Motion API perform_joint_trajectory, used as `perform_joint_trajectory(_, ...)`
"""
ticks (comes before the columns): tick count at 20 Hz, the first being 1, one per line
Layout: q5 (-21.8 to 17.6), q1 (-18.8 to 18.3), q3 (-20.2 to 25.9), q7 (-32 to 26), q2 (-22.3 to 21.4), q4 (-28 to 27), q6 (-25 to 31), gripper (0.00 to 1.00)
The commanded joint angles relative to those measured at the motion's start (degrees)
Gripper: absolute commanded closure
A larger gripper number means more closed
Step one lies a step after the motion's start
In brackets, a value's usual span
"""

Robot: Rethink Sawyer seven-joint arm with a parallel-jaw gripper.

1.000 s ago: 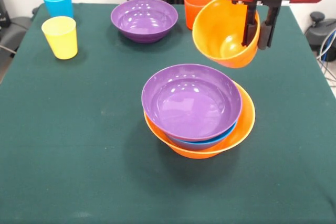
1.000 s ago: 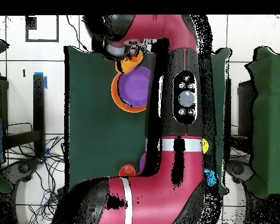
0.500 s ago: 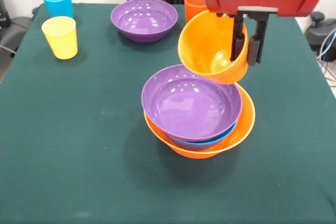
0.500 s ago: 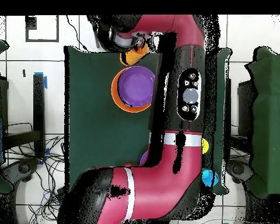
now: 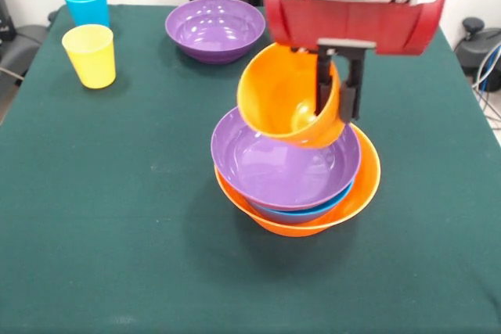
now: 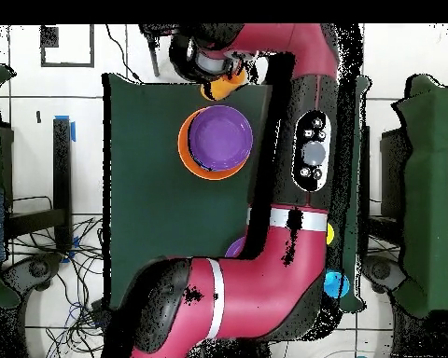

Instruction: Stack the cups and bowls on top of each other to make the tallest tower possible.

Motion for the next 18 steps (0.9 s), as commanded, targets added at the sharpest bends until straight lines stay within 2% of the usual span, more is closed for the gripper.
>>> perform_joint_trajectory(1, -2.80, -1.01, 2.72, 1.49, 3.19, -1.96, 3.26, 1.00)
perform_joint_trajectory(6, -1.22, -1.50, 4.18, 1.63, 4.34, -2.15, 4.17, 1.00)
perform_joint_trajectory(10, -0.19, -1.93, 3.33, 2.01, 4.04, -0.44, 2.18, 1.00)
perform_joint_trajectory(16, -0.65, -0.89, 1.45, 2.82, 3.59, 1.03, 0.16, 1.00)
perform_joint_trajectory(18, -2.04, -0.12, 1.81, 3.62, 4.55, -1.47, 1.38, 1.00)
